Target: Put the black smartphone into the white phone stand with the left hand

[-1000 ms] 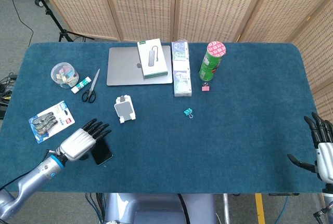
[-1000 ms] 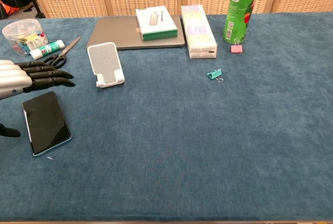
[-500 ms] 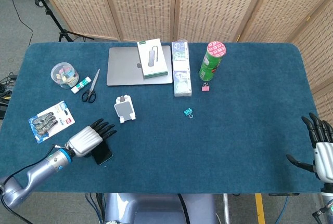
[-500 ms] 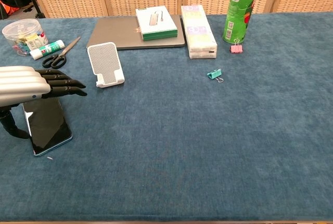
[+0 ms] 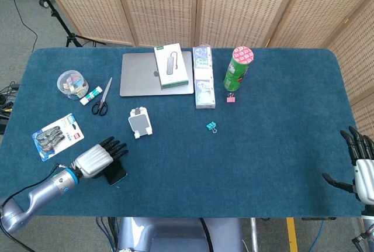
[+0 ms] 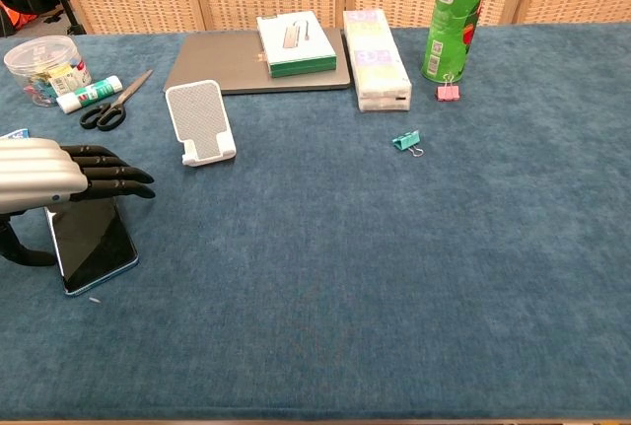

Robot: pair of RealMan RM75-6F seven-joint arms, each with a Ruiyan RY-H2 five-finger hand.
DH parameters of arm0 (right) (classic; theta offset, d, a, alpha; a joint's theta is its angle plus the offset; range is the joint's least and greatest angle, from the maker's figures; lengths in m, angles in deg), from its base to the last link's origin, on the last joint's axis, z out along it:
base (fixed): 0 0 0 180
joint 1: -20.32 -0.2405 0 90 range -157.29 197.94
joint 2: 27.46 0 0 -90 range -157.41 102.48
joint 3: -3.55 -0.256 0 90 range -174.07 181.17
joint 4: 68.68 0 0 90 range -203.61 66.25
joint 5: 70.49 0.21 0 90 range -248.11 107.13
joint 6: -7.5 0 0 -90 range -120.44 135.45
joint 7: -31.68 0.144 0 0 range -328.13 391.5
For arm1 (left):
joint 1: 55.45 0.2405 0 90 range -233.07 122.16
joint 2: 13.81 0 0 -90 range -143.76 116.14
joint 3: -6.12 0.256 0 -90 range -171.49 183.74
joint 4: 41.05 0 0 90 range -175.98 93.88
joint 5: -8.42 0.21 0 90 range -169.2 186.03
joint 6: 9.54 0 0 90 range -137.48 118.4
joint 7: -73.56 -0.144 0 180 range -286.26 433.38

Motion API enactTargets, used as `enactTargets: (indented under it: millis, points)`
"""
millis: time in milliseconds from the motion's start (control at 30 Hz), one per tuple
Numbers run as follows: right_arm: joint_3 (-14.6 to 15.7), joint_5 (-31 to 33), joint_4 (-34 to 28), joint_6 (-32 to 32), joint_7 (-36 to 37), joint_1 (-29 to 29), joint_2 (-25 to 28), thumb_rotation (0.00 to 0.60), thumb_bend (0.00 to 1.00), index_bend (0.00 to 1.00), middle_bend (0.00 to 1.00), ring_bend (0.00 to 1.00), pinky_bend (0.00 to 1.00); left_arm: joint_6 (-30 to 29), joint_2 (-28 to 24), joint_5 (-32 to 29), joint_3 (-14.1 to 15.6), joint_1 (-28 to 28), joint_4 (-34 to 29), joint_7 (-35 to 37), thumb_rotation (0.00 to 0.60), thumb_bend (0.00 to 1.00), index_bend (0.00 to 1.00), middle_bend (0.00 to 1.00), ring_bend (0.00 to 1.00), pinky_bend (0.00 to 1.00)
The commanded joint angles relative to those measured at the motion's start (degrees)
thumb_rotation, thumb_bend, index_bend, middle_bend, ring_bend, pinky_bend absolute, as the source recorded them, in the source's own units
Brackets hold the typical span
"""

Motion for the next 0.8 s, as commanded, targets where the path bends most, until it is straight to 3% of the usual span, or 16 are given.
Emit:
enactTargets:
  millis: [33,400,633,800]
  points:
    - [0.07,-0.1,0.0,0.04,-0.11,-0.02,-0.04,0.6,0.0,0.0,0.0,0.0,0.0,-0.7,0.37,0.72,0.67,0.04,0.83,1.49,0.6,0.0,0.07,0.0,0.0,0.04]
    - [0.18,-0.13,-0.12,0.23,-0.27,-0.03,0.0,0.6,0.0,0.0,0.0,0.0,0.0,-4.11,3.0,3.58,2.45,0.27,4.99,5.92,0.6,0.0,0.14,0.01,0.0,0.08]
    - [0.17,-0.07,0.04,0.33,-0.32,-0.07,-0.01,0.6,0.0,0.0,0.0,0.0,0.0,-6.16,4.64,4.4,3.2,0.83,7.87,8.09,0.6,0.0,0.24,0.18,0.15,0.23]
    - [0.19,-0.12,0.03,0.28,-0.33,-0.04,0.0,0.6,0.0,0.0,0.0,0.0,0.0,-9.08,5.96,4.96,3.24,1.85,10.07,8.57,0.6,0.0,0.3,0.24,0.2,0.26]
